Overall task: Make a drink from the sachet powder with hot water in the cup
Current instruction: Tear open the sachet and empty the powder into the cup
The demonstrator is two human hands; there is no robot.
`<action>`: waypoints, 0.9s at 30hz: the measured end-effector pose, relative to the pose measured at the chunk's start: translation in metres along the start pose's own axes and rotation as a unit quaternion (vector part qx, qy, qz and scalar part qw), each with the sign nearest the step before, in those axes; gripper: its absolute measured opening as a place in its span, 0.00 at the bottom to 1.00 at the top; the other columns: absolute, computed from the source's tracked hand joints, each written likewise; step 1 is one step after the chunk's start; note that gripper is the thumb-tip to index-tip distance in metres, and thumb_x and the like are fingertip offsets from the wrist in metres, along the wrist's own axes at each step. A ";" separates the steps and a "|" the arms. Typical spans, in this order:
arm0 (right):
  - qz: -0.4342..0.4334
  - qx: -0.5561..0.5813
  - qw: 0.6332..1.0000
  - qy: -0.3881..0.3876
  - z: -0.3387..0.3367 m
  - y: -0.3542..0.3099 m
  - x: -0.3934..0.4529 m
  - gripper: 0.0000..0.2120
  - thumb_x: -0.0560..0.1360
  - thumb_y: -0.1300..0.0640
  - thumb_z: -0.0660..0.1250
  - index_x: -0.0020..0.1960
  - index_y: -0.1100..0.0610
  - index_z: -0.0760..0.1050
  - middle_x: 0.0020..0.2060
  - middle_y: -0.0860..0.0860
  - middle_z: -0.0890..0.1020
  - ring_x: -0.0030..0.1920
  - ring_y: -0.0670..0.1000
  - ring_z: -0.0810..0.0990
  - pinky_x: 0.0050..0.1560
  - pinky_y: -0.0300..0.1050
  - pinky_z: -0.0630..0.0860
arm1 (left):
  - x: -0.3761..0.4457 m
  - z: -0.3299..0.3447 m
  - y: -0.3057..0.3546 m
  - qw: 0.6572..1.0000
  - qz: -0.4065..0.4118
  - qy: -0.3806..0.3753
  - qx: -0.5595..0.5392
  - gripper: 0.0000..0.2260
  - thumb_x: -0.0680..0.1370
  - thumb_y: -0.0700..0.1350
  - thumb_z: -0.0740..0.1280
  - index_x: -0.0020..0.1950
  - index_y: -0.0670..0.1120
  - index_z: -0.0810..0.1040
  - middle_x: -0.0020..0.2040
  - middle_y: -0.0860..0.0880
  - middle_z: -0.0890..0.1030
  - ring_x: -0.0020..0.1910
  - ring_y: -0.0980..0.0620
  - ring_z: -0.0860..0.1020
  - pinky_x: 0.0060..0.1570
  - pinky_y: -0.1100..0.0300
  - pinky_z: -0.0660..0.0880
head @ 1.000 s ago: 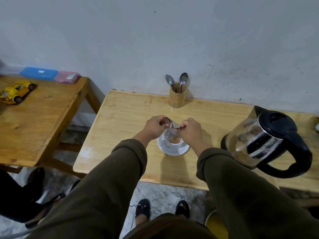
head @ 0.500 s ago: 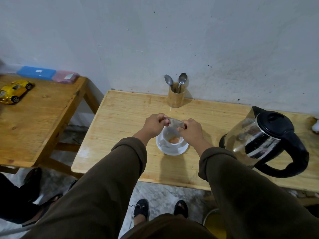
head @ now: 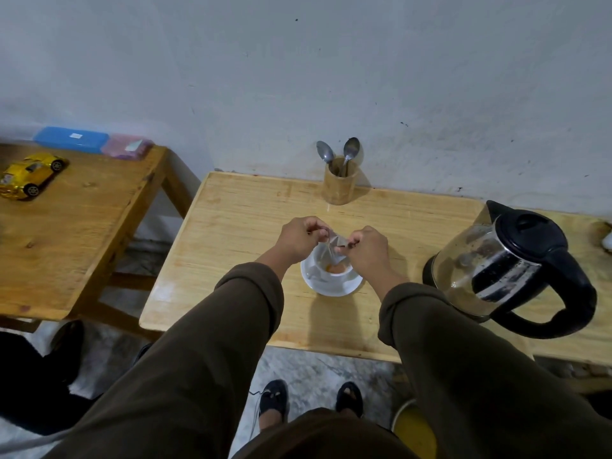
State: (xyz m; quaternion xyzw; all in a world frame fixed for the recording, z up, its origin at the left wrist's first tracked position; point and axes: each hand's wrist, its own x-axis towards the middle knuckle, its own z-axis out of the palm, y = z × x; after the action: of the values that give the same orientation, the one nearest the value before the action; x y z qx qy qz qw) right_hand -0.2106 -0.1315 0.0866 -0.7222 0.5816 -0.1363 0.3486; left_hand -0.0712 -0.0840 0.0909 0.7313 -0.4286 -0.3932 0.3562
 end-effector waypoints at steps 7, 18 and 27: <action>-0.007 -0.020 0.999 -0.043 -0.005 0.003 -0.003 0.10 0.70 0.61 0.72 0.50 0.55 0.80 0.47 0.52 0.71 0.50 0.53 0.74 0.47 0.41 0.67 | -0.003 -0.002 -0.005 1.000 -0.013 -0.005 0.007 0.07 0.77 0.38 0.69 0.53 0.40 0.83 0.47 0.47 0.82 0.50 0.53 0.77 0.50 0.64 0.72; 0.064 -0.005 0.998 -0.002 -0.011 0.000 -0.020 0.23 0.69 0.67 0.69 0.62 0.54 0.72 0.62 0.57 0.69 0.59 0.58 0.74 0.51 0.45 0.72 | -0.015 -0.014 -0.023 0.988 -0.080 -0.055 -0.121 0.17 0.71 0.48 0.76 0.50 0.35 0.84 0.44 0.46 0.82 0.45 0.54 0.79 0.56 0.56 0.78; 0.209 0.323 0.923 0.007 0.002 -0.025 -0.034 0.15 0.73 0.56 0.70 0.54 0.57 0.67 0.49 0.60 0.80 0.38 0.58 0.83 0.45 0.54 0.83 | -0.024 -0.024 -0.037 0.979 -0.061 -0.017 -0.191 0.15 0.72 0.34 0.73 0.58 0.33 0.81 0.58 0.40 0.82 0.53 0.52 0.79 0.40 0.78 0.76</action>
State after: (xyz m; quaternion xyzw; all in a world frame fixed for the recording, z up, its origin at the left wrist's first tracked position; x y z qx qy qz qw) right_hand -0.2003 -0.0975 0.1093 -0.4315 0.6466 -0.2457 0.5791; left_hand -0.0448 -0.0435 0.0759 0.6677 -0.3058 -0.5015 0.4573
